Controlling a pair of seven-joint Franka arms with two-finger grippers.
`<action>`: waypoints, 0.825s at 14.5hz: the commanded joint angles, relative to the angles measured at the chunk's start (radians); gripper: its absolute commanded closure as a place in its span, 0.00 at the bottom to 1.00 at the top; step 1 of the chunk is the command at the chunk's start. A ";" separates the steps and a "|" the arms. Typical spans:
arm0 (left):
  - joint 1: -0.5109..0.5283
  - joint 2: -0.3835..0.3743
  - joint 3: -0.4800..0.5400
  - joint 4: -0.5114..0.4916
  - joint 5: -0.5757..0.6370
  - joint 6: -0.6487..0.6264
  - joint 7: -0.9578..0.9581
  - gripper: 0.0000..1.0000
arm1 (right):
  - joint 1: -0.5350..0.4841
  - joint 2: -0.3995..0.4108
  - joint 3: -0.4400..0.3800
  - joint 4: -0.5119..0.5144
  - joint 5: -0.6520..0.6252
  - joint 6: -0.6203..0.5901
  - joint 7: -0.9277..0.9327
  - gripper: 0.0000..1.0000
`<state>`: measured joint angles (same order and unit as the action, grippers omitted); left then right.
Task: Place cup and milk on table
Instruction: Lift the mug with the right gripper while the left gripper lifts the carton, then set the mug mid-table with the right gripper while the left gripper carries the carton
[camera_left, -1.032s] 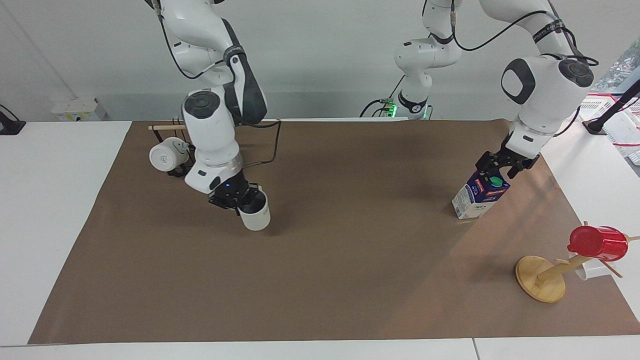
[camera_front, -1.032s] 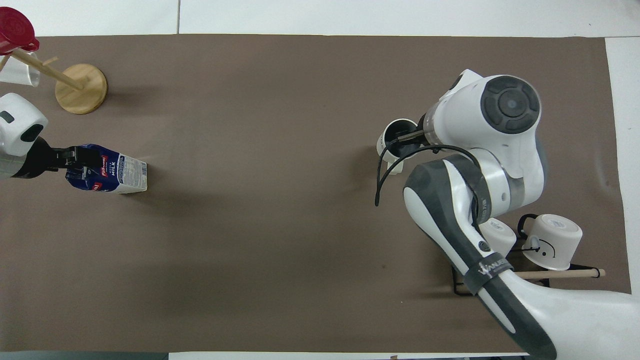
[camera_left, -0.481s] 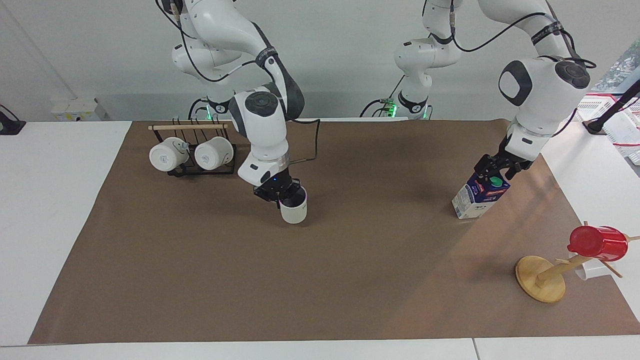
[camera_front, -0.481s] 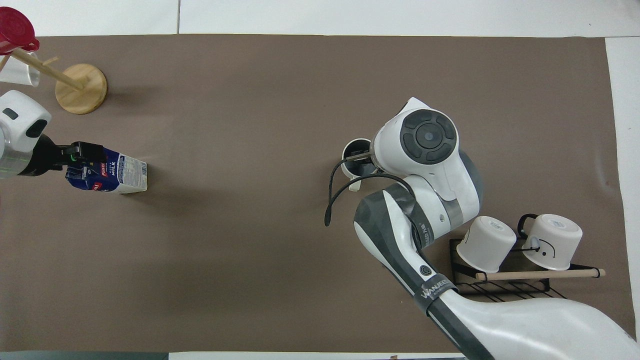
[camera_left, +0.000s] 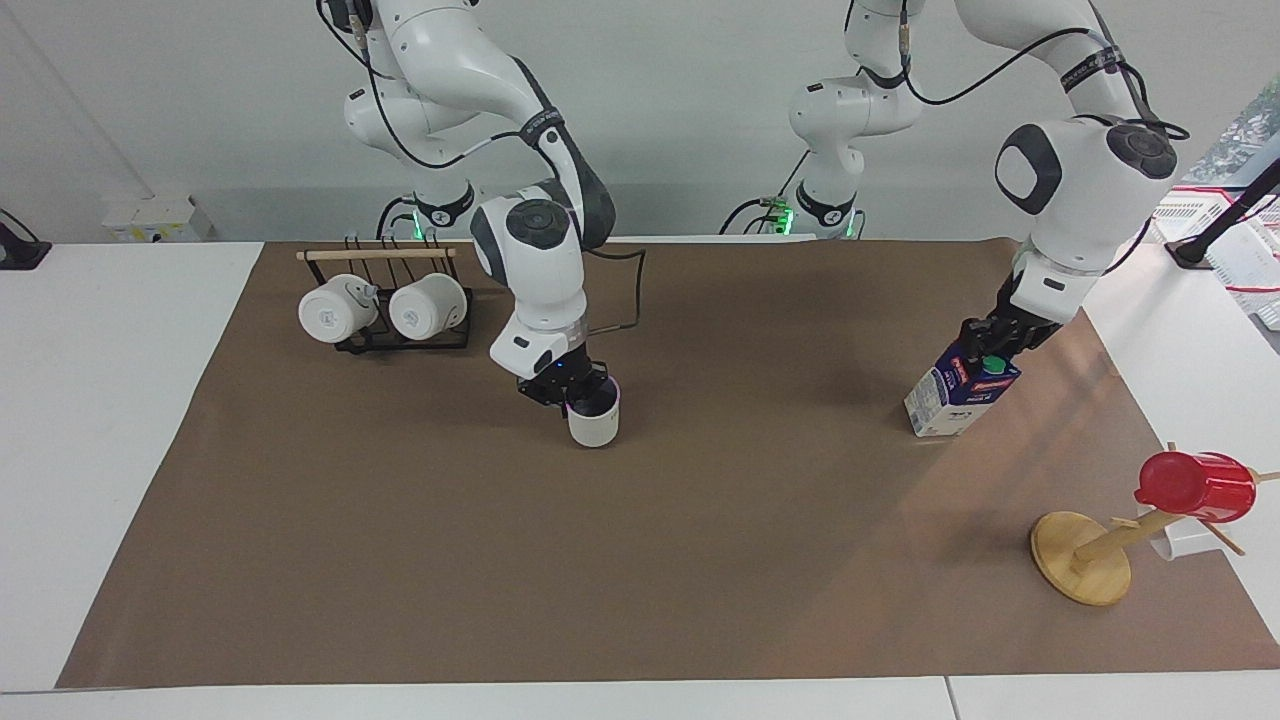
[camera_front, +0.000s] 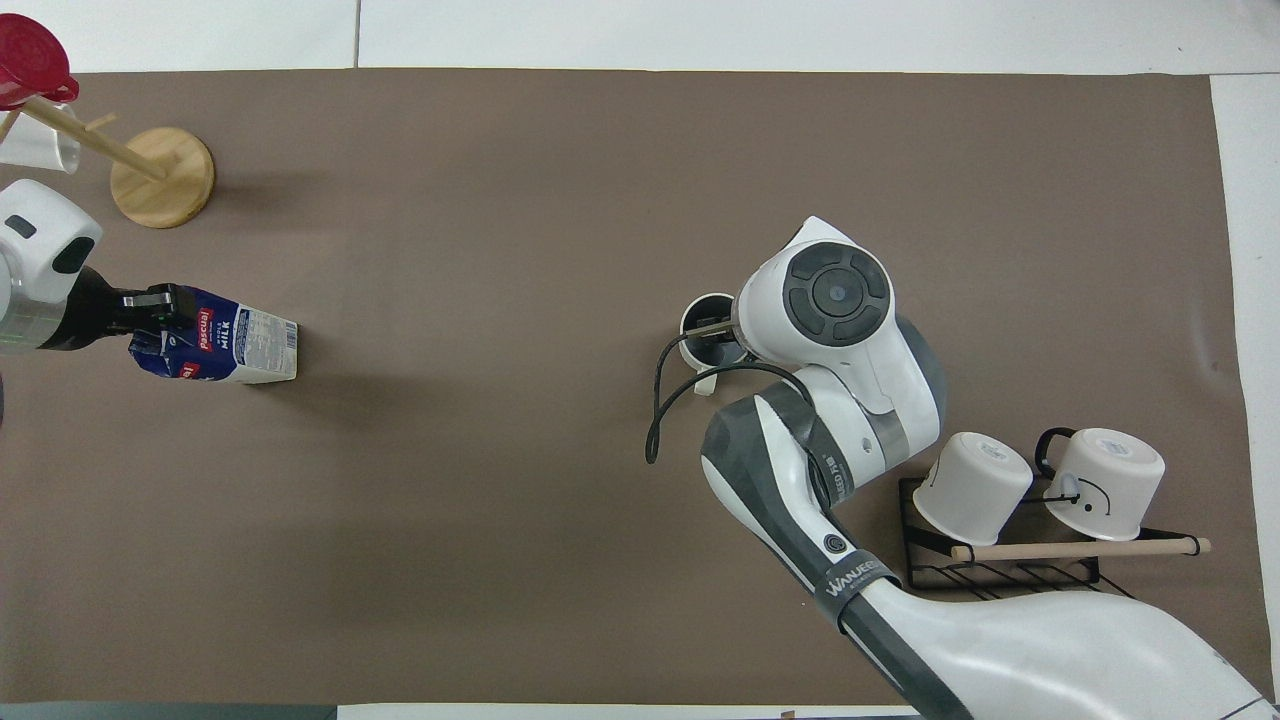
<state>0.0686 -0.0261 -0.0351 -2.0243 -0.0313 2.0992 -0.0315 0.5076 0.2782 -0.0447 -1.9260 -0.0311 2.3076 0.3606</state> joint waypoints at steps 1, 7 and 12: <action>-0.009 -0.037 0.006 0.045 0.008 -0.051 -0.010 1.00 | 0.009 0.007 0.000 -0.021 -0.021 0.049 0.041 1.00; -0.009 -0.046 0.001 0.189 0.050 -0.219 -0.004 1.00 | -0.024 -0.057 -0.010 0.007 -0.029 -0.028 0.041 0.00; -0.068 -0.037 -0.045 0.196 0.051 -0.205 -0.021 1.00 | -0.150 -0.140 -0.012 0.197 -0.032 -0.331 0.034 0.00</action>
<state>0.0433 -0.0741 -0.0586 -1.8474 -0.0104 1.9069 -0.0305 0.4091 0.1644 -0.0655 -1.7919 -0.0396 2.0710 0.3785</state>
